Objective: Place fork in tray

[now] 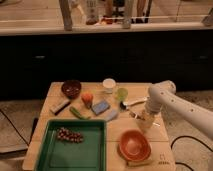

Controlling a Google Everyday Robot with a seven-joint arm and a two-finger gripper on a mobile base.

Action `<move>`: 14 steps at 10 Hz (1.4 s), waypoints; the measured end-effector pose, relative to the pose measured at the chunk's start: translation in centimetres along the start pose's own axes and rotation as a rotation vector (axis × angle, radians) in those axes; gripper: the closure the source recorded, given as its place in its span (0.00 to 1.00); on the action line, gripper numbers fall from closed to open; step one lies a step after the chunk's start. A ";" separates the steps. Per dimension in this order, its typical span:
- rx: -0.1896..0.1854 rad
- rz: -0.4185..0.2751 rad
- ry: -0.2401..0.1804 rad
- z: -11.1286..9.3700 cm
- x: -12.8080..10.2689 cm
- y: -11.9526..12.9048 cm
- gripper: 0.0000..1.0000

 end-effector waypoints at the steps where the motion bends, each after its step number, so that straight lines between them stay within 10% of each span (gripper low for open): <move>1: -0.001 -0.001 0.000 0.1 0.0 0.0 0.20; 14: -0.018 -0.005 0.016 0.6 -0.1 -0.3 0.20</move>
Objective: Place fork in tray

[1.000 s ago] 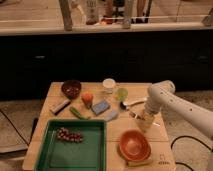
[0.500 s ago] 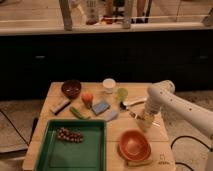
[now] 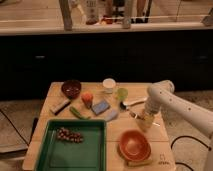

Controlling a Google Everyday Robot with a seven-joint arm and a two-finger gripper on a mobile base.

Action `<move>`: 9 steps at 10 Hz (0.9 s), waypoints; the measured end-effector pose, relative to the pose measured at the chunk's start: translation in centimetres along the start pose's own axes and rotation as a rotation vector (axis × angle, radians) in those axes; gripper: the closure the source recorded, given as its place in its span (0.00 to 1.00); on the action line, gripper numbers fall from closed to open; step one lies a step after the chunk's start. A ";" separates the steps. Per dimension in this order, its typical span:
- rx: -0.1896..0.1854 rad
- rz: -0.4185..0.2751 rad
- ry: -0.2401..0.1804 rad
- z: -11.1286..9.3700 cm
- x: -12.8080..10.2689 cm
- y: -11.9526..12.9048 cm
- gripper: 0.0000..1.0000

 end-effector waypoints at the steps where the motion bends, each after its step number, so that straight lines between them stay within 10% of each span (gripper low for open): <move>1: 0.000 -0.001 0.000 0.0 -0.1 0.0 0.20; 9: -0.013 -0.009 0.014 0.2 0.4 0.2 0.32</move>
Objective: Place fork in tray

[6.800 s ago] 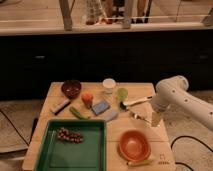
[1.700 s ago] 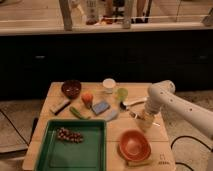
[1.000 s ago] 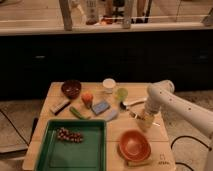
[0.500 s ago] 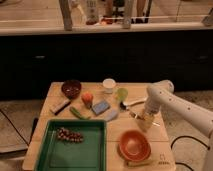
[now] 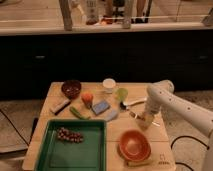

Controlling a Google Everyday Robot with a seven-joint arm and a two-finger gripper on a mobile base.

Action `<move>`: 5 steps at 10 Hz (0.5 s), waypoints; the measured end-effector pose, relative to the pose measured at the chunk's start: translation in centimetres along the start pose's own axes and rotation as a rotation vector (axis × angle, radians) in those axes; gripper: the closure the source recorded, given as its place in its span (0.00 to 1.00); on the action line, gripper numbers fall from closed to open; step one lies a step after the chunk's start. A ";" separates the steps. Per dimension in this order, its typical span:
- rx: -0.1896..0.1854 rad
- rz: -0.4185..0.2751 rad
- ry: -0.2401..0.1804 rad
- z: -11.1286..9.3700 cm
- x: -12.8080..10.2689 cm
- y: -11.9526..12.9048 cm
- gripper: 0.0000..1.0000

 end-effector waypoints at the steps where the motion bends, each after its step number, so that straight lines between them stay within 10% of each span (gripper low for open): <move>1: -0.001 -0.003 0.001 0.0 0.0 0.1 0.36; 5: -0.002 -0.011 0.007 -0.7 0.3 0.2 0.67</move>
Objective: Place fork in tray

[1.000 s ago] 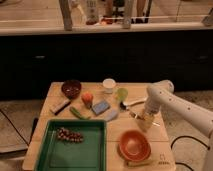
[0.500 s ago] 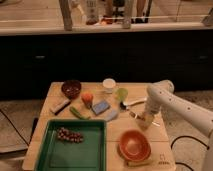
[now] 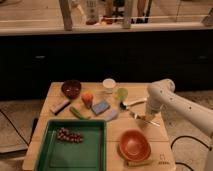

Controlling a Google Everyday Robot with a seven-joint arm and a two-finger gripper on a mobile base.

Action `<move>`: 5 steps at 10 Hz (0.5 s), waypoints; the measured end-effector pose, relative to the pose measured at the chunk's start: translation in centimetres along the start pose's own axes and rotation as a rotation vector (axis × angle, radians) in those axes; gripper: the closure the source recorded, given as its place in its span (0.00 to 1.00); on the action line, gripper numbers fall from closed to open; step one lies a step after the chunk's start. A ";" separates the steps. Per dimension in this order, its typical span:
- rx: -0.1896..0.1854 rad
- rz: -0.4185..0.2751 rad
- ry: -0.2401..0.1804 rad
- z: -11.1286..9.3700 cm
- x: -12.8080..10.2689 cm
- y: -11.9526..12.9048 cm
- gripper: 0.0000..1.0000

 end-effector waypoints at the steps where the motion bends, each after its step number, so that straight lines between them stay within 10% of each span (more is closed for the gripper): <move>1: -0.001 -0.002 0.003 0.2 0.1 0.0 0.61; 5: 0.042 -0.031 0.006 -2.5 -0.4 0.8 0.66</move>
